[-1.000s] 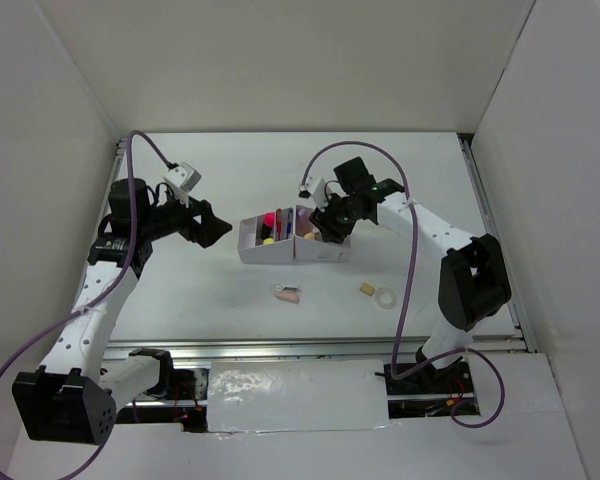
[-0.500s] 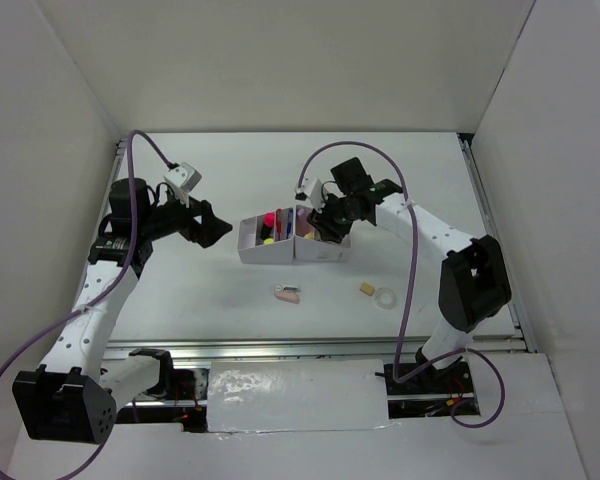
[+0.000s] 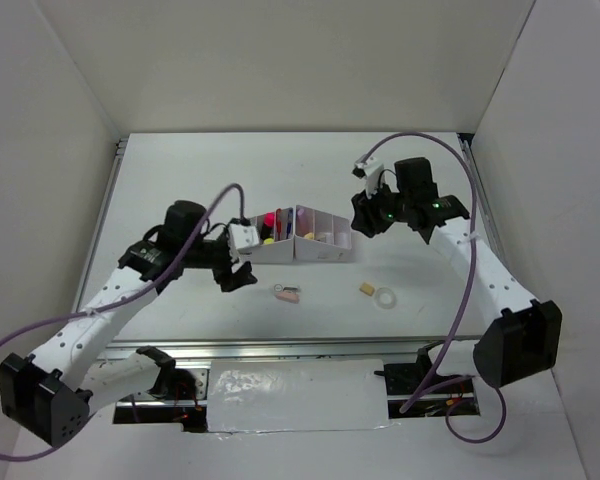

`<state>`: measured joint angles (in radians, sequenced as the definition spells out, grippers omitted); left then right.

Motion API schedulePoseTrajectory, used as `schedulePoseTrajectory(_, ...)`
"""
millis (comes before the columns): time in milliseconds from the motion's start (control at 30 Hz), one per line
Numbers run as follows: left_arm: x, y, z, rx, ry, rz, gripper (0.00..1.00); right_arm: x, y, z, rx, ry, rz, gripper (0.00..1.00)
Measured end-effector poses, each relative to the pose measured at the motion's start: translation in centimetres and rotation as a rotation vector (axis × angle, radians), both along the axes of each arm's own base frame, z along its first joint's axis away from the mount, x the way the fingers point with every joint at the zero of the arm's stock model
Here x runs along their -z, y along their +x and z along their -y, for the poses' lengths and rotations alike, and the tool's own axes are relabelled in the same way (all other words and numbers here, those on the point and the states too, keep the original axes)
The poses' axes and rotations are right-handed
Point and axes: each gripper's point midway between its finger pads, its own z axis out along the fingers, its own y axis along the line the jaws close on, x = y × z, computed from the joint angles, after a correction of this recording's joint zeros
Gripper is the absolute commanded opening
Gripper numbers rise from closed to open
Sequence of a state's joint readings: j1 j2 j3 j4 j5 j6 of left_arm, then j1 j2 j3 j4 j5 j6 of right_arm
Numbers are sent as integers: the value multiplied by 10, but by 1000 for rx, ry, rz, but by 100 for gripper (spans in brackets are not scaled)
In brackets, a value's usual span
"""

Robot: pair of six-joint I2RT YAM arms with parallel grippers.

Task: Sort the stationery into containers
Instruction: Pick up the stapler from the center of the board.

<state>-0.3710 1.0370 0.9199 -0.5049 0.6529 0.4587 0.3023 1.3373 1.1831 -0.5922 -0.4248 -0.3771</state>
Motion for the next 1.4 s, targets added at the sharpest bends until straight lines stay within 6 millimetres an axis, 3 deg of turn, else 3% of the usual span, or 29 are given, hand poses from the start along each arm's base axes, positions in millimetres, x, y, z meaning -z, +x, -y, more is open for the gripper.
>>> schedulePoseTrajectory(100,25,-20,24,166,128,57,74,0,-12,12,50,43,-30,49)
schedulePoseTrajectory(233,63,-41,46,330,261,82,57,12,-29,25,107,75,-92,50)
schedulePoseTrajectory(300,79,-40,53,367,298,69,49,14,-35,30,134,91,-108,50)
schedulePoseTrajectory(433,102,-23,63,378,341,23,41,12,-42,37,170,116,-113,50)
schedulePoseTrajectory(733,124,8,90,378,360,21,39,3,-46,44,209,143,-102,50)
schedulePoseTrajectory(1167,161,18,94,365,417,-5,39,7,-48,48,220,142,-122,50)
schedulePoseTrajectory(1400,161,20,100,376,405,-4,33,7,-49,48,219,143,-125,50)
